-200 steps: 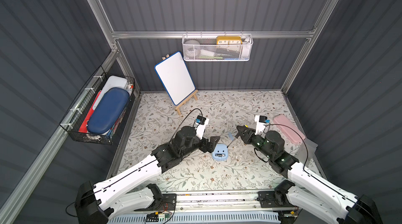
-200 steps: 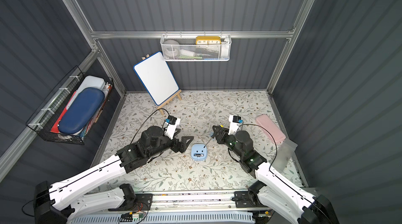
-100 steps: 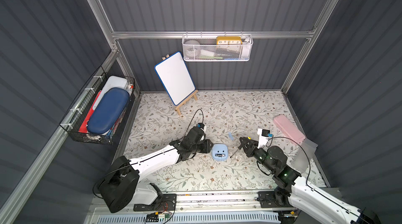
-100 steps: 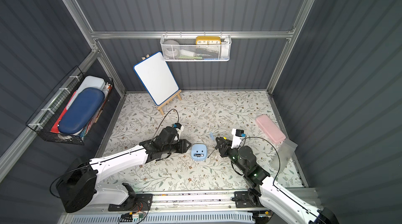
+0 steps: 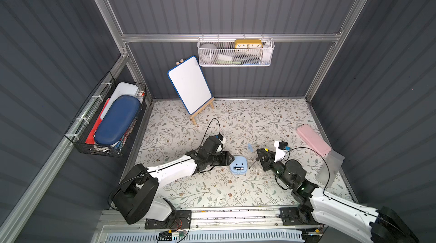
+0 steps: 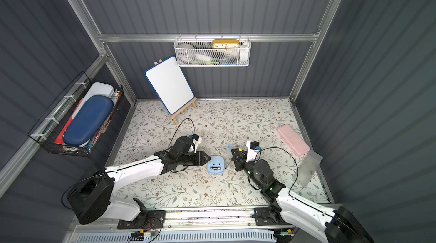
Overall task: Remove the battery from the alarm
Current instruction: Release the battery from the alarm.
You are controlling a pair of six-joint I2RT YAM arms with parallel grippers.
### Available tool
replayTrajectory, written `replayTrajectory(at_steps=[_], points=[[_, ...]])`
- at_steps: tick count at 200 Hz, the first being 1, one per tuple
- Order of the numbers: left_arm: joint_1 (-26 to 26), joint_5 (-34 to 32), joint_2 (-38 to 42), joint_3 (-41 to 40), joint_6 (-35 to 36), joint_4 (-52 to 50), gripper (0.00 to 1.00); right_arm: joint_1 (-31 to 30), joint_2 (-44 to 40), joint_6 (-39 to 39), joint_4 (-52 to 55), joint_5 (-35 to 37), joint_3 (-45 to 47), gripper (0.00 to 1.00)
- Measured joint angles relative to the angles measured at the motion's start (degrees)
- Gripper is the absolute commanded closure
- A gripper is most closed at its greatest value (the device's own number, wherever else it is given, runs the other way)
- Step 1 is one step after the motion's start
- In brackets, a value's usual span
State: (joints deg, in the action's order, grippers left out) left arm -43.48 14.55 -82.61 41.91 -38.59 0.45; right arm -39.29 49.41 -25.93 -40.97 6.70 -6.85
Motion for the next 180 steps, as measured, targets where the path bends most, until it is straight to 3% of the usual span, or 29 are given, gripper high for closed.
replayTrajectory(at_steps=[116,180], points=[[0.0,1.7,-6.0,-0.3,-1.9,0.7,0.71,-7.7,8.3,6.6,-4.9,4.1,-2.8,1.00],[0.0,1.4,-7.1,-0.3,-2.1,0.5,0.83,-8.6,12.1,9.1,-6.9,6.7,-4.7,1.00]])
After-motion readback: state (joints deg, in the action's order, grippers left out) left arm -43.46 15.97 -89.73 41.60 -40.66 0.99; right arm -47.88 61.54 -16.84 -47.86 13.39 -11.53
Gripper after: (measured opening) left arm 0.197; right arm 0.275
